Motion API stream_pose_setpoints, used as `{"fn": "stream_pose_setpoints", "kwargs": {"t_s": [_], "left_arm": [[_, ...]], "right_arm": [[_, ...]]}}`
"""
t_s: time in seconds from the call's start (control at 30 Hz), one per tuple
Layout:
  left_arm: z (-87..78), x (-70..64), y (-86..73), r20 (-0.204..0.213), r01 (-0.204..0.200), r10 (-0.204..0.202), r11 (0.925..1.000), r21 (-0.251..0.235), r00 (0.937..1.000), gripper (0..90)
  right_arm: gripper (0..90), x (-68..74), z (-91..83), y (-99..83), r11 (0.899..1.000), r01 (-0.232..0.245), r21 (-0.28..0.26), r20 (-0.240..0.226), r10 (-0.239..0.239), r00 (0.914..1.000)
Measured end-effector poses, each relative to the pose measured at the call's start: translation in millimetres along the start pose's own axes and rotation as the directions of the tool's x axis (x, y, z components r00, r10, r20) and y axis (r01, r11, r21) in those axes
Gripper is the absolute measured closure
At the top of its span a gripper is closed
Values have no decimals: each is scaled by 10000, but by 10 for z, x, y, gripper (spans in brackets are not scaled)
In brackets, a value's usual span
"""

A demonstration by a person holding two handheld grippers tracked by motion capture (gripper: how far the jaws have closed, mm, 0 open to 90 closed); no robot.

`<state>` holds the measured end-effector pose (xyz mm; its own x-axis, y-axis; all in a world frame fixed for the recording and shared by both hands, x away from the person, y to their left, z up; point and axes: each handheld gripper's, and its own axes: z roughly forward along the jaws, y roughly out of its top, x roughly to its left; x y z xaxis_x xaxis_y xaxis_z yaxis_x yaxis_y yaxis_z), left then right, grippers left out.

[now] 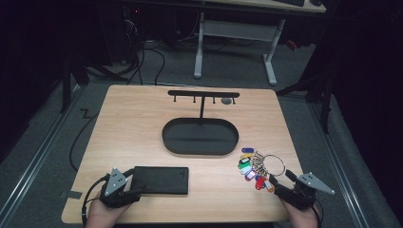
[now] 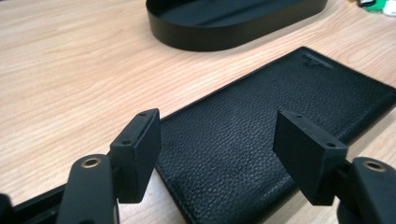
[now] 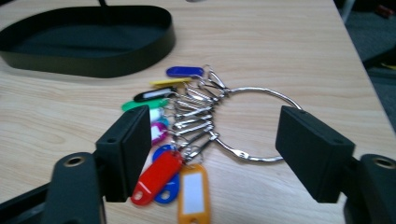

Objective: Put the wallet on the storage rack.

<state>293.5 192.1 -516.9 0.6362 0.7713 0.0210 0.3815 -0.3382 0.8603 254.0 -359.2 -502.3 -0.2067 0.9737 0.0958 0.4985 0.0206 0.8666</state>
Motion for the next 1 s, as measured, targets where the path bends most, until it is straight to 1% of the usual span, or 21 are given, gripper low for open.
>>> {"fn": "stream_pose_setpoints", "kwargs": {"t_s": [0.07,0.1,0.13,0.3,0.4,0.7,0.77,0.8,0.87,0.93,0.97,1.0], "left_arm": [[0,-17,15,25,-118,118,9999,-18,9999,325],[2,-20,19,115,-115,115,9999,-42,9999,325],[7,-23,21,159,-95,96,9999,-51,9998,321],[7,-9,21,212,-64,64,10000,-4,9998,319],[-9,2,19,206,-68,68,10000,-33,9998,326],[-32,-17,32,228,-173,175,9998,-94,9996,371],[-30,-22,37,264,-142,144,9999,-72,9995,372],[-25,-27,46,379,-176,176,9998,-1,9991,376],[-20,-39,54,459,-195,194,9998,26,9988,377],[-15,-63,59,542,-355,349,9993,105,9979,394],[-15,-63,59,542,-355,349,9993,105,9979,431],[-16,-82,54,570,-479,473,9988,91,9973,484]], "right_arm": [[267,18,5,-9,10000,49,-52,-60,-49,10000],[262,33,15,-19,9995,312,18,-114,-312,9994],[225,41,34,-29,9984,546,115,-196,-544,9983],[208,32,48,-33,9995,304,126,-361,-300,9989],[208,41,57,-37,9993,343,176,-394,-336,9987],[212,56,72,-34,9992,389,5,-522,-388,9979],[216,62,74,-31,9990,445,-25,-522,-445,9976],[216,67,75,-31,9991,413,-8,-530,-413,9977],[217,71,80,-32,9989,477,11,-554,-476,9973],[217,77,84,-35,9987,507,42,-599,-504,9969],[217,77,84,-35,9987,507,42,-599,-504,9969],[218,75,87,-39,9987,511,82,-629,-505,9967]]}}
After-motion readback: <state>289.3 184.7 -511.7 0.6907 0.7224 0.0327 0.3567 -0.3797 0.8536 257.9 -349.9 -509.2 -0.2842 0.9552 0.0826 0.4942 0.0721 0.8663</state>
